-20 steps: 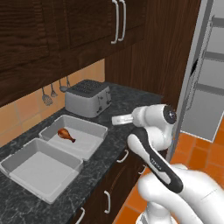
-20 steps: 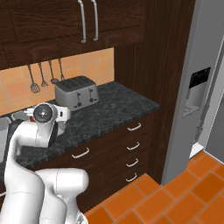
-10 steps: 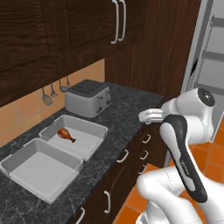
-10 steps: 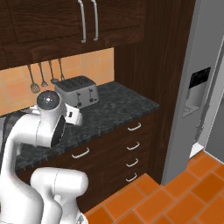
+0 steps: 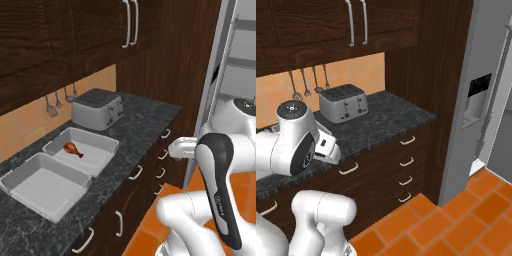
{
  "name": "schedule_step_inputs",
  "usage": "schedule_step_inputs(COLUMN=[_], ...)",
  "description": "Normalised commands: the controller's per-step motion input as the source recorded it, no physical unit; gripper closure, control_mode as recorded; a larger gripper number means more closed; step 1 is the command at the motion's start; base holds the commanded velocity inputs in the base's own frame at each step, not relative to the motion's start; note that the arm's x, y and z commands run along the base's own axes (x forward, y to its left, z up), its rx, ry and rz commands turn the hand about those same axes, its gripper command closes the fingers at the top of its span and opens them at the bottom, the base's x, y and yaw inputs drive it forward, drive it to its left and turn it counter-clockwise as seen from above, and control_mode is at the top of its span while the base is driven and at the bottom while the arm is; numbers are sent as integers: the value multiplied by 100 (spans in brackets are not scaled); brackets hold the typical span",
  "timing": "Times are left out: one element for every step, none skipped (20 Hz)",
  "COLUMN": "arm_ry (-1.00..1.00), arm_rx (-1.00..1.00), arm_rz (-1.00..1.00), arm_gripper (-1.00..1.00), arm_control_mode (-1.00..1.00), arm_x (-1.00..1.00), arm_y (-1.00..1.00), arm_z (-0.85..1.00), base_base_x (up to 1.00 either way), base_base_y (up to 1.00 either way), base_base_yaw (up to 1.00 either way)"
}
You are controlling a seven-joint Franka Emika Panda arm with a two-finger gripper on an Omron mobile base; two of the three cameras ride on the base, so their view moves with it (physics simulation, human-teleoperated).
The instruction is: Place one mushroom and one chicken drumstick in each tupperware on the nearby counter, to pack two identical lunches.
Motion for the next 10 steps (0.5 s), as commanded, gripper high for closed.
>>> schedule_step_inputs(arm_ry=[0, 0, 0, 0, 0, 0, 0, 0, 0, 0], arm_rx=[0, 0, 0, 0, 0, 0, 0, 0, 0, 0], arm_rz=[0, 0, 0, 0, 0, 0, 0, 0, 0, 0], arm_gripper=[-100, -100, -100, -100, -100, -100, -100, -100, -100, -100], arm_control_mode=[100, 100, 100, 100, 100, 100, 100, 100, 100, 100], arm_x=[0, 0, 0, 0, 0, 0, 0, 0, 0, 0], arm_y=[0, 0, 0, 0, 0, 0, 0, 0, 0, 0], arm_z=[0, 0, 0, 0, 0, 0, 0, 0, 0, 0], base_base_x=[-54, -51, -28, -4, 0, 0, 11, 14, 23, 34], base_base_y=[-73, -100, -100, -100, -100, -100, -100, -100, -100, -100], base_base_yaw=[0, -4, -10, -11, -11, -11, -7, -3, -1, 0])
